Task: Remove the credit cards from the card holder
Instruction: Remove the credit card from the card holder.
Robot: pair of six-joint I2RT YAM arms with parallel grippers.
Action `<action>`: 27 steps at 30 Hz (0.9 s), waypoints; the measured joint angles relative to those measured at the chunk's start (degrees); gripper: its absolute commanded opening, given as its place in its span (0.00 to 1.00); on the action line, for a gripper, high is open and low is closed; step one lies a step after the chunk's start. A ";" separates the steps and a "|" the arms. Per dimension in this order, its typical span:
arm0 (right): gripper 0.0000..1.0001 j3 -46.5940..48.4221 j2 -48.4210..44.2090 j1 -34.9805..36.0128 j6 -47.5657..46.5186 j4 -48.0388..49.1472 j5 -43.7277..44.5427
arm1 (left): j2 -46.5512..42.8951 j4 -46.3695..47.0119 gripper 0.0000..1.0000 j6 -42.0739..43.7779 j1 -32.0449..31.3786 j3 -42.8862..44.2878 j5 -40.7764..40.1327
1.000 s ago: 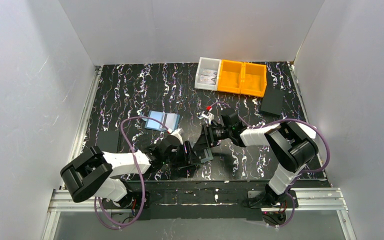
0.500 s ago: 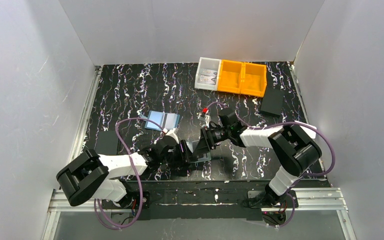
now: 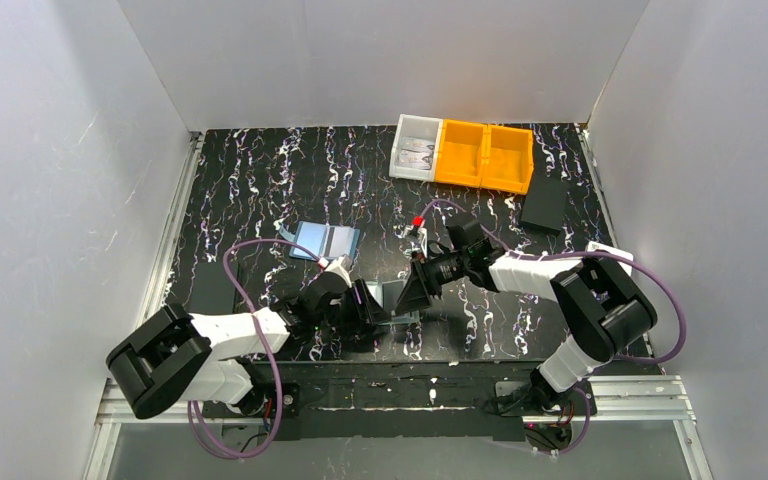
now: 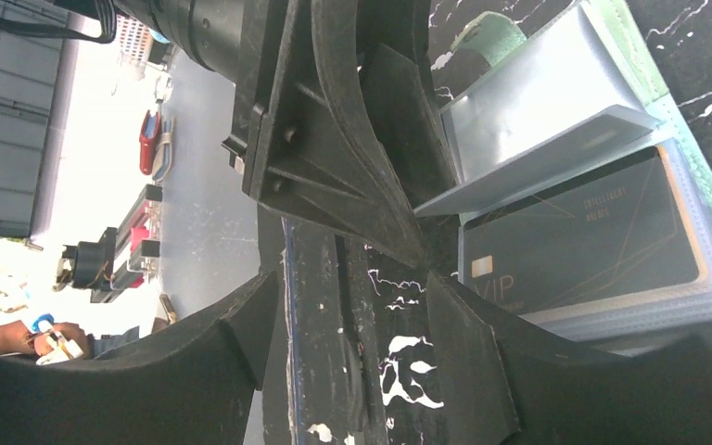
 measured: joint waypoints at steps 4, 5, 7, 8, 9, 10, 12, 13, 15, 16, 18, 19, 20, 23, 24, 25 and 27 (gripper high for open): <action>0.69 0.00 -0.22 -1.06 -1.86 -1.16 -0.26 | -0.31 0.05 0.45 -0.47 0.39 -0.28 0.41; 0.69 0.00 -0.27 -1.28 -2.16 -1.20 -0.28 | -0.35 0.07 0.45 -0.65 0.52 -0.34 0.58; 0.69 0.00 -0.36 -1.61 -2.76 -1.23 -0.30 | -0.39 0.08 0.45 -0.94 0.85 -0.40 1.01; 0.69 0.00 -0.37 -1.73 -2.94 -1.23 -0.30 | -0.39 0.09 0.45 -1.11 1.03 -0.44 1.18; 0.69 0.00 -0.37 -1.83 -3.07 -1.25 -0.31 | -0.39 0.11 0.45 -1.30 1.22 -0.47 1.29; 0.69 0.00 -0.37 -1.87 -3.17 -1.30 -0.32 | -0.39 0.12 0.45 -1.44 1.40 -0.48 1.38; 0.69 0.00 -0.37 -1.89 -3.34 -1.40 -0.41 | -0.39 0.23 0.44 -1.76 1.81 -0.56 1.52; 0.69 0.00 -0.37 -1.90 -3.43 -1.50 -0.46 | -0.39 0.41 0.44 -1.98 2.01 -0.72 1.56; 0.69 0.00 -0.37 -1.90 -3.56 -1.67 -0.48 | -0.46 0.80 0.44 -2.56 2.41 -1.04 1.70; 0.69 0.00 -0.37 -1.90 -3.64 -1.76 -0.49 | -0.55 0.87 0.44 -2.73 2.56 -1.10 1.77; 0.69 0.00 -0.37 -1.90 -3.86 -1.92 -0.50 | -0.61 0.87 0.44 -2.95 2.91 -1.11 1.78; 0.69 0.00 -0.37 -1.90 -3.96 -2.00 -0.51 | -0.61 0.86 0.44 -3.06 3.15 -1.11 1.77; 0.69 0.00 -0.37 -1.90 -4.06 -2.03 -0.52 | -0.61 0.87 0.44 -3.14 3.37 -1.11 1.76; 0.69 0.00 -0.37 -1.90 -4.25 -2.05 -0.52 | -0.61 0.86 0.44 -3.23 3.89 -1.11 1.77; 0.69 0.00 -0.37 -1.90 -4.27 -2.06 -0.51 | -0.61 0.86 0.44 -3.23 4.04 -1.11 1.78; 0.69 0.00 -0.37 -1.90 -4.28 -2.06 -0.50 | -0.61 0.86 0.44 -3.22 4.17 -1.11 1.78; 0.69 0.00 -0.37 -1.90 -4.26 -2.06 -0.46 | -0.61 0.85 0.44 -3.21 4.45 -1.11 1.79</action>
